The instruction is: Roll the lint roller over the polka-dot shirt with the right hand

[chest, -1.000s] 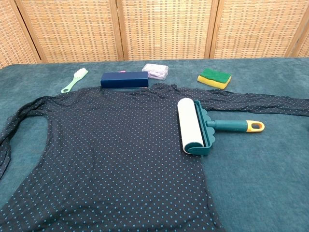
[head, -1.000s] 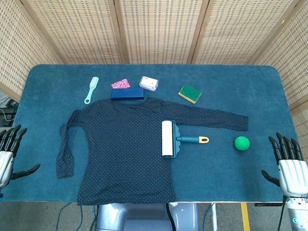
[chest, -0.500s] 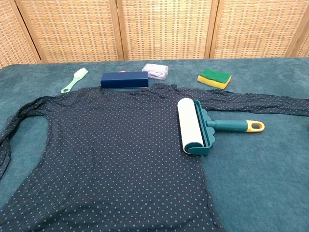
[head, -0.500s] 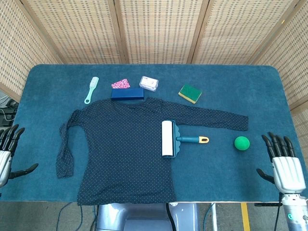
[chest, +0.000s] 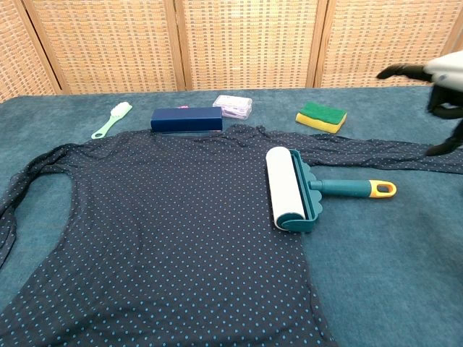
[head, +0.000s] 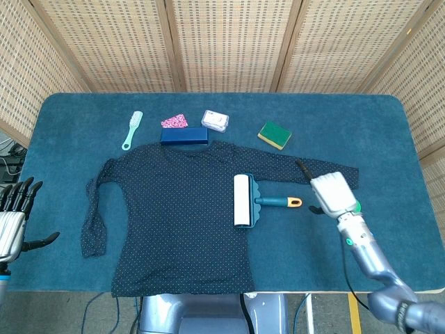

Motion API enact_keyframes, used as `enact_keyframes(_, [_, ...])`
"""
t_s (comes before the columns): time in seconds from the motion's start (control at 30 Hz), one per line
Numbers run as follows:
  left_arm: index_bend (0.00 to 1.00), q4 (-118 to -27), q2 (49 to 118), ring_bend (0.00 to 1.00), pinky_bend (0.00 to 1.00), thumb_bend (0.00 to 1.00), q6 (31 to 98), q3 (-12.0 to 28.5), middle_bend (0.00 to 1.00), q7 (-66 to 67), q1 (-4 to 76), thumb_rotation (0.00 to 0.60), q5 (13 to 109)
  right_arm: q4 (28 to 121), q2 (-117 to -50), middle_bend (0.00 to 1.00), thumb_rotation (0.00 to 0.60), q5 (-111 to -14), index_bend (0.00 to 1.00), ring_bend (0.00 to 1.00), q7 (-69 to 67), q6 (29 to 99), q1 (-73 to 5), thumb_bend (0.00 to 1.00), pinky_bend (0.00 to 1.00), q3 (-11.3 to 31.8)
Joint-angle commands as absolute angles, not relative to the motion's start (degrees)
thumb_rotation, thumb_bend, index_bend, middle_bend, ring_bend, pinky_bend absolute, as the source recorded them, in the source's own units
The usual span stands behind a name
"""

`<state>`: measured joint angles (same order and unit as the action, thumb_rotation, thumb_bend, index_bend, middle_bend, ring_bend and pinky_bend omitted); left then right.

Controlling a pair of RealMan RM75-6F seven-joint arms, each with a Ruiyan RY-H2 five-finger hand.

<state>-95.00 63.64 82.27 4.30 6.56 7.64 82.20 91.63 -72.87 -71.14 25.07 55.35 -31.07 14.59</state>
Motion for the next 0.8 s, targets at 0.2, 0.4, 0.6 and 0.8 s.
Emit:
enact_keyframes(0.2, [0.00,-94.6,63.8,0.00,0.00,0.00,82.0,4.6,0.00,6.4,7.7,0.600,81.0,87.9,-80.7,1.00,0.600,-58.2,0.39,1.00,31.9,48.6,-38.8,0.17,1.00,14.5])
enact_keyframes(0.4, [0.00,-94.5,63.6,0.00,0.00,0.00,82.1,4.7,0.00,5.6,7.7,0.600,81.0,86.5,-82.8,1.00,0.600,-56.3,0.41,1.00,33.2,49.7,-40.1,0.31,1.00,13.1])
enact_keyframes(0.6, [0.00,-94.6,63.4,0.00,0.00,0.00,82.1,4.7,0.00,5.4,7.8,0.600,81.2,85.4,-84.4,1.00,0.600,-55.1,0.41,1.00,33.7,50.2,-41.2,0.35,1.00,12.2])
enact_keyframes(0.8, [0.00,-95.0,63.2,0.00,0.00,0.00,82.7,4.4,0.00,5.4,7.6,0.600,82.0,82.7,-86.7,1.00,0.600,-51.7,0.43,1.00,36.8,49.4,-43.7,0.37,1.00,10.9])
